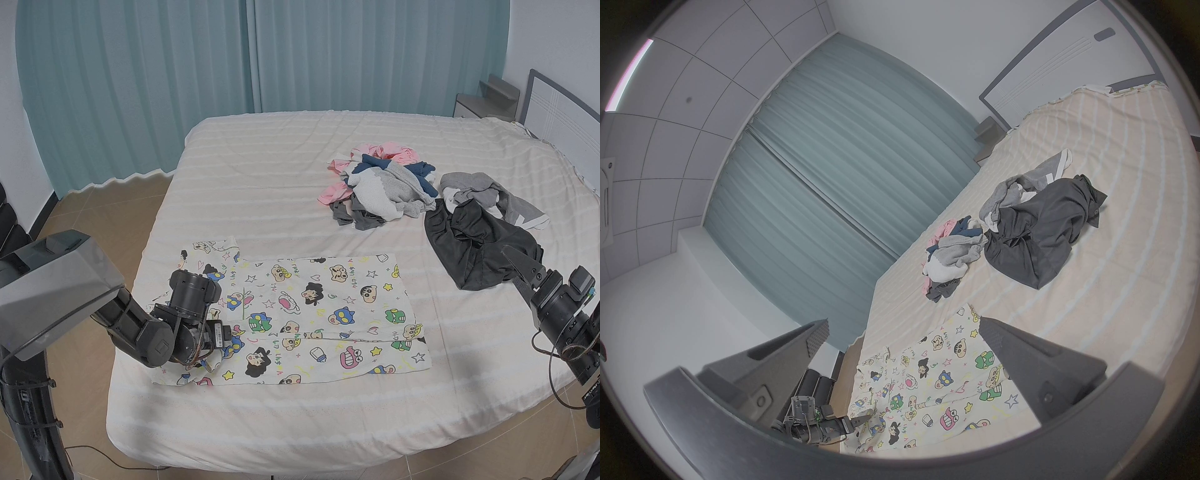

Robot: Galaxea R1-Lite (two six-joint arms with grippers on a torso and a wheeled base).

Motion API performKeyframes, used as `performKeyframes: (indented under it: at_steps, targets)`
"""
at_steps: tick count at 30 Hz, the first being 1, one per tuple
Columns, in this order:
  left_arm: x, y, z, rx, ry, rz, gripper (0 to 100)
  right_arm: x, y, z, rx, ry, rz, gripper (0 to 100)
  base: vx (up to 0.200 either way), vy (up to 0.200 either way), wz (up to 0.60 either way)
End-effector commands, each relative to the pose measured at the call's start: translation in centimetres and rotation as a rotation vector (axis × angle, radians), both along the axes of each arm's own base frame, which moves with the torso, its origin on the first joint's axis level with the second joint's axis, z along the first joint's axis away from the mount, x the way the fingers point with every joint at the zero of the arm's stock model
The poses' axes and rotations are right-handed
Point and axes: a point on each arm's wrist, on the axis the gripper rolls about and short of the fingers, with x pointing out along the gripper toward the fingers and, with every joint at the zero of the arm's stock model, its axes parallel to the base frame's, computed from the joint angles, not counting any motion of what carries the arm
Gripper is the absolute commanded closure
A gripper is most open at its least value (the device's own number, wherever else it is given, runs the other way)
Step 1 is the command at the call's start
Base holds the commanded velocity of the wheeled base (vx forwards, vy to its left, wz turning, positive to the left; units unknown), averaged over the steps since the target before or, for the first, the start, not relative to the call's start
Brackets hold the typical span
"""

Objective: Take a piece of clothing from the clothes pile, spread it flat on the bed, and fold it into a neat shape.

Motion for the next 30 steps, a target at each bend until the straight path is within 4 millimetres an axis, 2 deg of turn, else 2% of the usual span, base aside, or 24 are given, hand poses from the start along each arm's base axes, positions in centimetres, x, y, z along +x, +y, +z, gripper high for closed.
performKeyframes:
  at_steps: [1, 12, 19, 20, 30]
  targets:
    - [-0.1, -0.2, -0.6, 0.009, 0.015, -0.005, 0, 0.0, 0.0, 0.0, 0.001, -0.002, 0.001, 0, 0.0, 0.0, 0.0]
    - [-0.2, -0.3, -0.5, 0.064, 0.01, -0.003, 0, -0.2, 0.5, -0.6, -0.007, 0.031, 0.028, 0, 0.0, 0.0, 0.0]
    - [-0.6, 0.1, -1.0, 0.091, 0.023, 0.023, 0, -1.4, 2.6, -1.5, -0.028, 0.071, 0.143, 0, 0.0, 0.0, 0.0]
    - [-0.7, 0.2, -1.0, 0.093, 0.025, 0.026, 100, -1.6, 2.9, -1.7, -0.031, 0.079, 0.149, 0, 0.0, 0.0, 0.0]
    - [-0.9, 0.7, -0.6, 0.102, 0.015, 0.054, 100, -1.5, 3.5, -2.2, -0.044, 0.104, 0.14, 0, 0.0, 0.0, 0.0]
